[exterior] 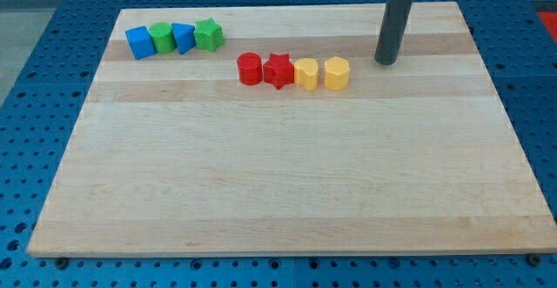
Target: Point your arm towards green star
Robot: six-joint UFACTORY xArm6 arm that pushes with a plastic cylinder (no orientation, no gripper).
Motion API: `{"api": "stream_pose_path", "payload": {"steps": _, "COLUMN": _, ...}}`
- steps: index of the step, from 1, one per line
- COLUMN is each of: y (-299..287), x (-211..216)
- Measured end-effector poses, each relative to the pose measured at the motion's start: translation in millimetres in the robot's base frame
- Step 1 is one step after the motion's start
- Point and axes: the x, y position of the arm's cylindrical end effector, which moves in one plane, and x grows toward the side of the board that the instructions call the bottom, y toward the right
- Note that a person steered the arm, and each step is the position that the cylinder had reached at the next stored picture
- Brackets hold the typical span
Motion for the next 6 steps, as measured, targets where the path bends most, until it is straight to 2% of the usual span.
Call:
{"api": "stream_pose_path", "payload": {"steps": 1, "y": -5, "x": -6}}
{"api": "stream_pose_path", "payload": {"steps": 2, "y": -42, "x": -67}}
{"api": "stream_pose_path", "payload": {"steps": 4, "y": -86, "x": -76}}
{"api": "stream_pose_path", "payload": {"steps": 5, "y": -167, "x": -81}}
{"api": "stream_pose_path", "payload": {"steps": 6, "y": -202, "x": -81}}
